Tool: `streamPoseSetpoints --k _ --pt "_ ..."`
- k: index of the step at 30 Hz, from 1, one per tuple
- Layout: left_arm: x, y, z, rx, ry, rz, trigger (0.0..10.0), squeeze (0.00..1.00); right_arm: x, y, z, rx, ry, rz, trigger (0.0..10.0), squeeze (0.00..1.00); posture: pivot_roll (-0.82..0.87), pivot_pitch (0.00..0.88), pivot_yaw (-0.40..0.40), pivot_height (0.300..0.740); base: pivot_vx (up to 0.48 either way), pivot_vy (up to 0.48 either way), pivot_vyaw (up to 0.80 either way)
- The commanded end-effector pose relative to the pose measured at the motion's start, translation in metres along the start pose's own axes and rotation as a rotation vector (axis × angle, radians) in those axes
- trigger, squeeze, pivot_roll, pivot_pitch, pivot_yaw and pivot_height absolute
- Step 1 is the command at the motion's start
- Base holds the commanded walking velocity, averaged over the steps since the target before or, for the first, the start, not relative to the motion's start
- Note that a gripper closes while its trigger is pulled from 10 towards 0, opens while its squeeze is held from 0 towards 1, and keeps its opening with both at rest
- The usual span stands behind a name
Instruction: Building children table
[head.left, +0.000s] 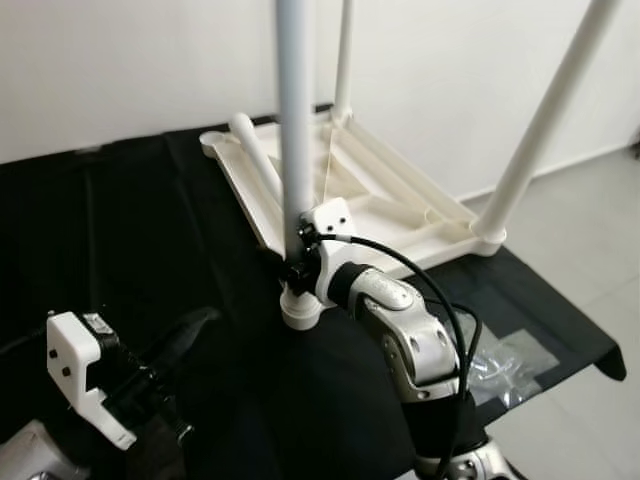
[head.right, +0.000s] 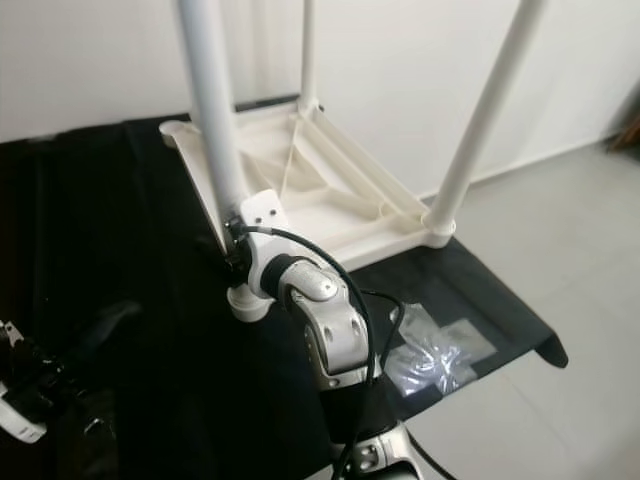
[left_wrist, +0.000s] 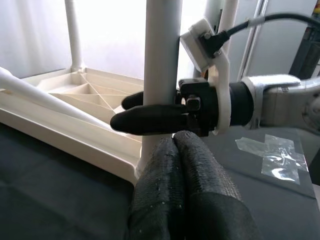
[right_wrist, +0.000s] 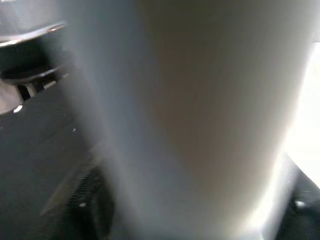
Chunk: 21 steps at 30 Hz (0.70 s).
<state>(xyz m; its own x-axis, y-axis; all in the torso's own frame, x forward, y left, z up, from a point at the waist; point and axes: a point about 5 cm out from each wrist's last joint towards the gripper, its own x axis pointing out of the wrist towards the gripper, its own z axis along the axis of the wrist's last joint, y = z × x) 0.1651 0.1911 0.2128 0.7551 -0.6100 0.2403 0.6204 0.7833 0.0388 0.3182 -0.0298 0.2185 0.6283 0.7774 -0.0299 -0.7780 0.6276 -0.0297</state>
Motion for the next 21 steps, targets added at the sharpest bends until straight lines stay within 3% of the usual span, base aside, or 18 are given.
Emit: streamPoseSetpoints --k 1,2,3,4,5,6,10,12,19,20,21 --pt "-0.001 0.0 -0.001 -0.002 0.004 -0.003 10.0 0.0 0.005 0.004 0.008 -0.009 -0.022 0.094 10.0 1.0 0.01 0.166 -0.021 0.74 0.0 0.0 0.0" --pt "0.0 -0.001 -0.001 -0.003 0.004 -0.003 10.0 0.0 0.003 -0.001 0.018 -0.081 -0.053 0.227 10.0 1.0 0.01 0.171 -0.022 0.74 0.0 0.0 0.0" --pt "-0.001 -0.002 0.0 -0.005 0.004 -0.003 10.0 0.0 -0.002 -0.007 0.025 -0.175 -0.074 0.379 10.0 0.91 0.02 0.177 -0.021 0.74 0.0 0.0 0.0" --pt "-0.001 -0.002 0.0 -0.005 0.004 -0.003 10.0 0.0 -0.002 -0.007 0.025 -0.175 -0.074 0.379 10.0 0.91 0.02 0.177 -0.021 0.74 0.0 0.0 0.0" --pt "-0.001 -0.002 0.0 -0.006 0.004 -0.003 10.0 0.0 -0.006 -0.011 0.027 -0.237 -0.079 0.473 10.0 0.91 0.02 0.177 -0.021 0.74 0.0 0.0 0.0" --pt "-0.002 -0.003 0.0 -0.008 0.008 -0.003 10.0 0.0 -0.008 -0.021 0.026 -0.266 -0.051 0.532 10.0 0.0 0.02 0.183 -0.02 0.74 0.0 0.0 0.0" --pt "-0.003 -0.005 0.0 -0.012 0.017 -0.002 10.0 0.0 -0.008 -0.036 0.024 -0.293 -0.004 0.556 10.0 0.0 0.03 0.194 -0.022 0.74 0.0 0.0 0.0" --pt "-0.007 -0.009 0.001 -0.015 0.028 0.007 10.0 0.0 0.0 -0.056 0.034 -0.27 -0.008 0.512 10.0 0.0 0.05 0.21 -0.026 0.74 0.0 0.0 0.0" --pt "-0.011 -0.012 0.005 -0.013 0.036 0.016 10.0 0.0 0.003 -0.063 0.046 -0.193 -0.06 0.526 10.0 0.0 0.07 0.23 -0.033 0.74 0.0 0.0 0.0" --pt "-0.012 -0.013 0.006 -0.013 0.036 0.017 10.0 0.0 0.003 -0.064 0.048 -0.182 -0.07 0.549 2.7 0.0 0.08 0.232 -0.033 0.74 0.0 0.0 0.0" --pt "-0.012 -0.013 0.006 -0.013 0.036 0.017 10.0 0.0 0.003 -0.064 0.048 -0.182 -0.07 0.549 2.7 0.0 0.08 0.232 -0.033 0.74 0.0 0.0 0.0"
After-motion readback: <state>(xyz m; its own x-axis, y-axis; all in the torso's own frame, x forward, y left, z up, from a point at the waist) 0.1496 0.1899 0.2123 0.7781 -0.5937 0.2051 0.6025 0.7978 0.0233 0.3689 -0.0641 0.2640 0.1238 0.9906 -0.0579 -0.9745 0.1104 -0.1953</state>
